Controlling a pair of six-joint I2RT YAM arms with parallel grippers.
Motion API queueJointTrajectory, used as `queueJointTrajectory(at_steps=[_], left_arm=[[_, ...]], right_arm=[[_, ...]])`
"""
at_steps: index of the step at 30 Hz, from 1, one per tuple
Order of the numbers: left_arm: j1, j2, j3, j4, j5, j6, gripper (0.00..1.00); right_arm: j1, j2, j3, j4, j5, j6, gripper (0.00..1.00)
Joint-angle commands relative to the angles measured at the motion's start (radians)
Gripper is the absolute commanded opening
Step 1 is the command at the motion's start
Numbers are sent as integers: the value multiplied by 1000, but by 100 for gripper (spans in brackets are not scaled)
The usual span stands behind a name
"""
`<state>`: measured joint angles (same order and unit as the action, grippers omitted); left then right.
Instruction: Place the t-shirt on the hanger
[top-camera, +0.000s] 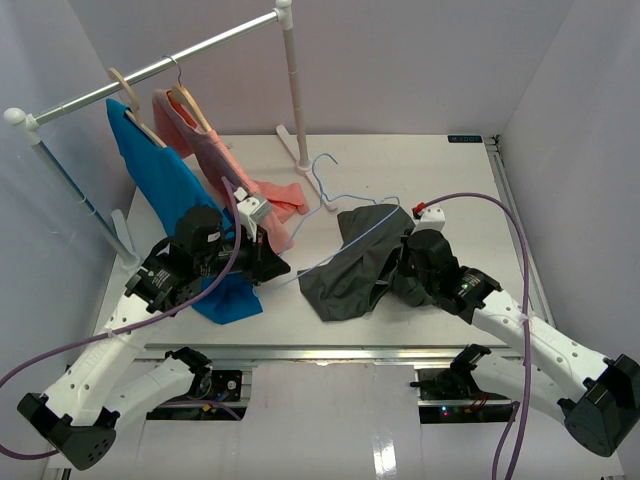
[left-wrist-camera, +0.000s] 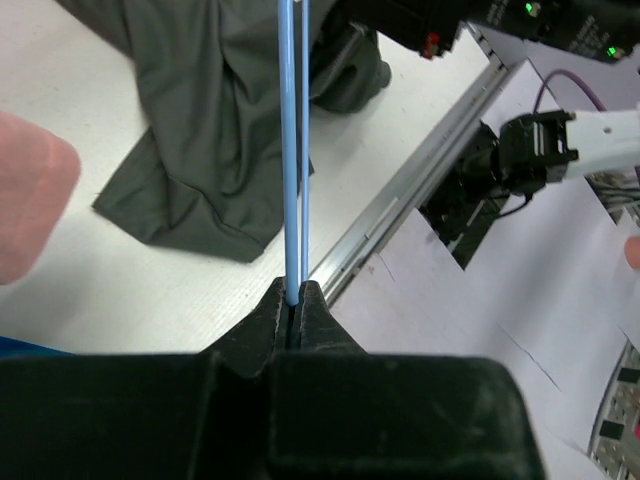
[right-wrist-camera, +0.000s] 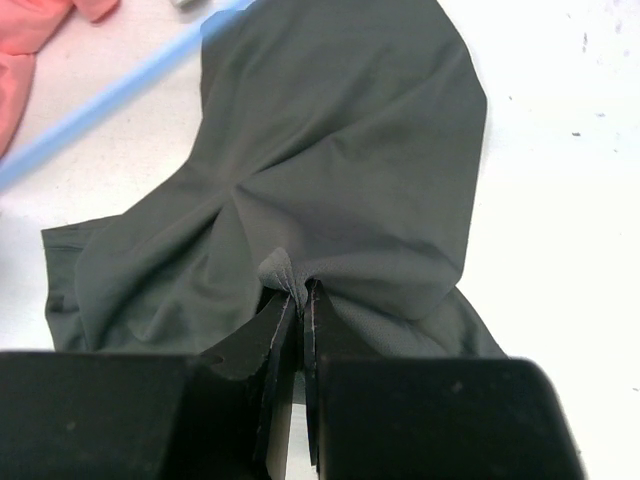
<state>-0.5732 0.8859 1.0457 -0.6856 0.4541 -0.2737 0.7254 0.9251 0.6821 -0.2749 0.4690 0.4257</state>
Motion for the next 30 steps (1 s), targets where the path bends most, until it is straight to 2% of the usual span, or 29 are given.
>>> queueJointTrajectory(at_steps=[1,9,20,30], left_arm=[[-1,-46,-56,-2,129,49,0],[-1,-114,-118,-58,128,77,0],[-1,-178,-86,-141,116,79,0],[-1,-159,-143,-80,192,62,0]], right_arm=[[-31,-9,57,-29,38,30,8],[-97,-18,104,-73,3,22,8],[-195,-5,142,-96,-62,26,8],[-207,1,157,-96,-89,38,8]])
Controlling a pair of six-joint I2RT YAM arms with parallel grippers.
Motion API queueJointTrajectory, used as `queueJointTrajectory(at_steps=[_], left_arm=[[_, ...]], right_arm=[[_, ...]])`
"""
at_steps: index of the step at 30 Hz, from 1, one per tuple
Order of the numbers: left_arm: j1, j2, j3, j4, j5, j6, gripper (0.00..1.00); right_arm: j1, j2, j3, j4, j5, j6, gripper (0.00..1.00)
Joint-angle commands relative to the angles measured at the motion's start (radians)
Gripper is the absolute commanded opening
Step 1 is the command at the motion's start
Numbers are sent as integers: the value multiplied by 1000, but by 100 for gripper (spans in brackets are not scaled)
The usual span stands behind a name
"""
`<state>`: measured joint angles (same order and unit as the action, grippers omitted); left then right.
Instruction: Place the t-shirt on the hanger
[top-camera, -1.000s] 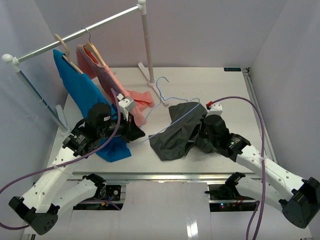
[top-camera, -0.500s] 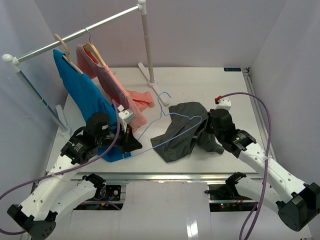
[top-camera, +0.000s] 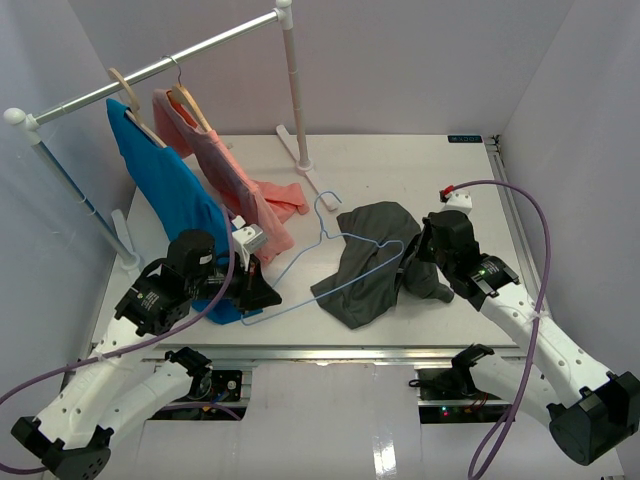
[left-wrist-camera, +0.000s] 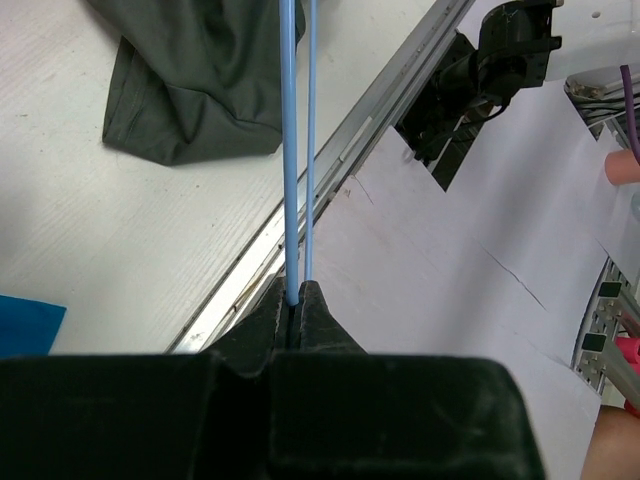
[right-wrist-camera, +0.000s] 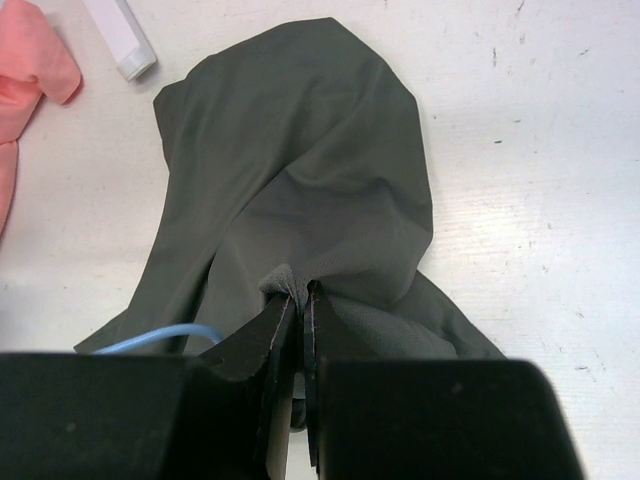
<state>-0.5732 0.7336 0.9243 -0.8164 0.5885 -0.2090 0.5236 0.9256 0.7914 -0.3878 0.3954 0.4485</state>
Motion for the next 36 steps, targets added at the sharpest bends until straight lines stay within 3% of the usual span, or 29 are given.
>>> queueJointTrajectory(at_steps=[1,13,22,28,36], left_arm=[[-1,-6,-27,64,61,-8,0],[-1,67,-54,186,118,-38,0],[-1,98,-41,212,66,-30,0],[-1,101,-81,294,109,86,0],[-2,68,-147,419,110,229,0]], right_arm=[[-5,1,48,17,-15,15,8],[-7,-9,51,17,-26,-2,8],[-7,-31,53,16,-81,-34,8],[-7,-30,92,-13,-236,-101,8],[-8,-16,213,-82,-292,-161,8]])
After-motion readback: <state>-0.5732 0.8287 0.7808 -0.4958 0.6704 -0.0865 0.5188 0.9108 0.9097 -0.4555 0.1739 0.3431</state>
